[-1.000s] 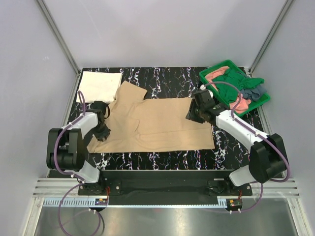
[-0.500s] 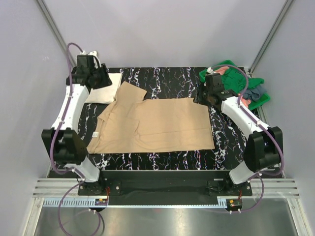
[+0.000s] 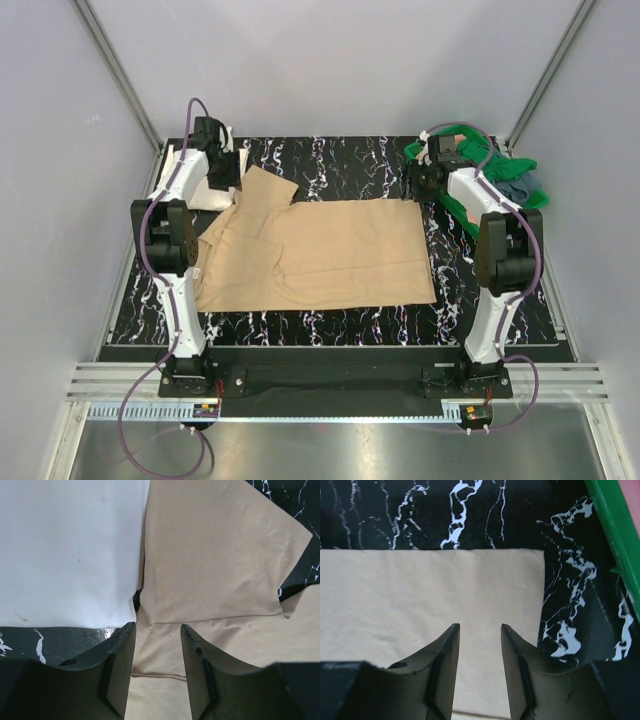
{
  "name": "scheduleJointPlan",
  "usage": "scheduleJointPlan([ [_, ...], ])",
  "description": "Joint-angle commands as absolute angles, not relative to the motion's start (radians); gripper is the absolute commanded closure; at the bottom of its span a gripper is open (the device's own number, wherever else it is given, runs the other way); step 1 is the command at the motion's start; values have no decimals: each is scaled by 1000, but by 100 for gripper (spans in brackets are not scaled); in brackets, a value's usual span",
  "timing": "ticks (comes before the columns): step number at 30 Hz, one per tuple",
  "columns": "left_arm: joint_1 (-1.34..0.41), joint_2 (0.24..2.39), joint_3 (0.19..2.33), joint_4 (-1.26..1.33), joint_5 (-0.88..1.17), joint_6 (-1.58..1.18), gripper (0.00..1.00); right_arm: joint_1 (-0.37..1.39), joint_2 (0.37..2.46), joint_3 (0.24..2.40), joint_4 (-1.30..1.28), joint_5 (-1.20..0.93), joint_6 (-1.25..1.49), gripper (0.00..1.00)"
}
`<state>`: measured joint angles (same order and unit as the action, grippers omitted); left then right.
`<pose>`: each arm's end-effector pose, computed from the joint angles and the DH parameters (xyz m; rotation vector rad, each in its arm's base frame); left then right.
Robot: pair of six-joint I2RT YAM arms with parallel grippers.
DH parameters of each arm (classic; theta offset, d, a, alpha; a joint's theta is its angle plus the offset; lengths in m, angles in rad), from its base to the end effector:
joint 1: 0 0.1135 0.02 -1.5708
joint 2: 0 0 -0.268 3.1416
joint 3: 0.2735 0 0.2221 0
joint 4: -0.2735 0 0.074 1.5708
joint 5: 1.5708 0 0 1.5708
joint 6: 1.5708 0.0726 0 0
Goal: Fold and stack the t-shirts
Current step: Fold the tshirt
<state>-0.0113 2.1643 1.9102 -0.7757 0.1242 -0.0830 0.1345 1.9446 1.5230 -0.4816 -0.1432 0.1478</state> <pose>0.4670 -0.0143 0.2148 -0.0484 2.6003 -0.1955 0.4226 0.0676 0.2157 -0.0452 2.4845 0.2976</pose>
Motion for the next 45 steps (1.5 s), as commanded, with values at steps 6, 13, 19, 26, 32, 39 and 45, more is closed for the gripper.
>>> scheduleJointPlan([
  [6,-11,2132,1894,-739,150,-42,46,101,2121,1756,-591,-166,5,54],
  [13,-9,2180,1940,-715,104,23,44,66,2203,1828,-598,-190,-107,51],
  [19,-12,2241,1999,-707,176,54,45,57,2223,1861,-617,-235,-159,51],
  [26,-12,2309,2042,-703,176,72,52,55,2247,1894,-630,-236,-206,48],
  [32,-12,2339,2074,-700,187,81,54,57,2292,1931,-653,-216,-224,48],
  [39,-24,2344,2091,-693,213,100,71,57,2316,1940,-661,-224,-244,48],
  [45,-38,2332,2095,-687,215,92,100,55,2338,1953,-663,-247,-256,48],
])
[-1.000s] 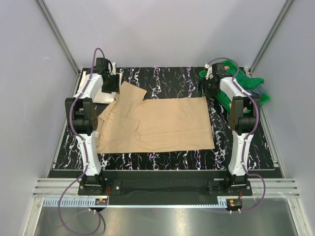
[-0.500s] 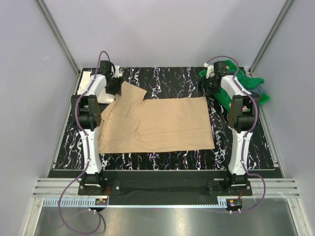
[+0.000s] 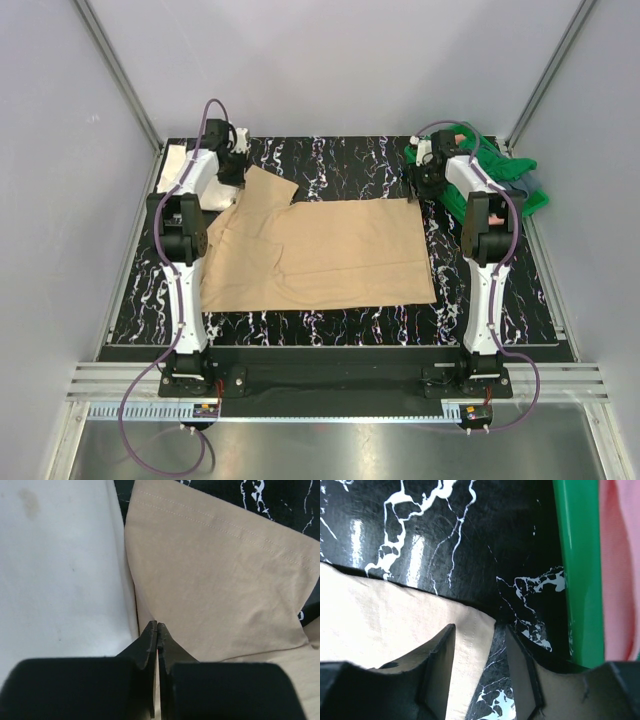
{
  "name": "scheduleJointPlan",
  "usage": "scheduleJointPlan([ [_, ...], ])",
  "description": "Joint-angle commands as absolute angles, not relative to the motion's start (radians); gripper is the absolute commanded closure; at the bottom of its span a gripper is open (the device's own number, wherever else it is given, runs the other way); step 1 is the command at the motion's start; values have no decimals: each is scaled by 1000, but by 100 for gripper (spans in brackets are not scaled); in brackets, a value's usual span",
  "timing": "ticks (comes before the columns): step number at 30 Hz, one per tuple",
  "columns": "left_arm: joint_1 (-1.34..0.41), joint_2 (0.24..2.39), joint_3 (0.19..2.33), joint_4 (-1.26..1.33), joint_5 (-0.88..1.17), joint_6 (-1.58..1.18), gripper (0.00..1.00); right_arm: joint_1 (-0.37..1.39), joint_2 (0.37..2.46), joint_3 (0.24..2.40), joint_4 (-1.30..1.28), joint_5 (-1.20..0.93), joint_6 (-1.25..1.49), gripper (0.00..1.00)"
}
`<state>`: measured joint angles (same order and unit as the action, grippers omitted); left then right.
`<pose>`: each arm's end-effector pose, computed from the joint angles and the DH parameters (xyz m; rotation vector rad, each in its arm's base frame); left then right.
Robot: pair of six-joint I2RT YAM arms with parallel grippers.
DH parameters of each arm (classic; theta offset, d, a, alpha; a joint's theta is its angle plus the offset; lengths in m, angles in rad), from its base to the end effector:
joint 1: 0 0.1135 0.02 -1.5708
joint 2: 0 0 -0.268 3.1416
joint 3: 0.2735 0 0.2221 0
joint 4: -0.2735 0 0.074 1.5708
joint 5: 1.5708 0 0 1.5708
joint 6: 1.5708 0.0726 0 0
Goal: Fold and stack the t-shirts
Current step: Fold the tshirt
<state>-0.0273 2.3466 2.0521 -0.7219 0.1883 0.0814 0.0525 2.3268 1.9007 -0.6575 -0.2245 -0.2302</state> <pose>0.5057 -0.0274 0.1766 0.2089 2.5667 -0.2232 0.4896 0.0419 0.1468 -0.4431 2.5913 0.2371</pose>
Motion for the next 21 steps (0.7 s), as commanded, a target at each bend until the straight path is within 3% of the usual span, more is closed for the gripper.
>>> scheduleJointPlan([
  [1,-40,2332,2095,-687,215,91,100,55,2339,1953,-664,-253,-258,49],
  [14,-40,2316,2083,-686,180,89,100,52,2365,1979,-663,-262,-307,55],
  [20,-40,2310,2086,-686,176,86,100,54,2361,1977,-663,-279,-321,70],
  [21,-40,2309,2083,-686,175,86,100,54,2362,1980,-664,-276,-324,79],
])
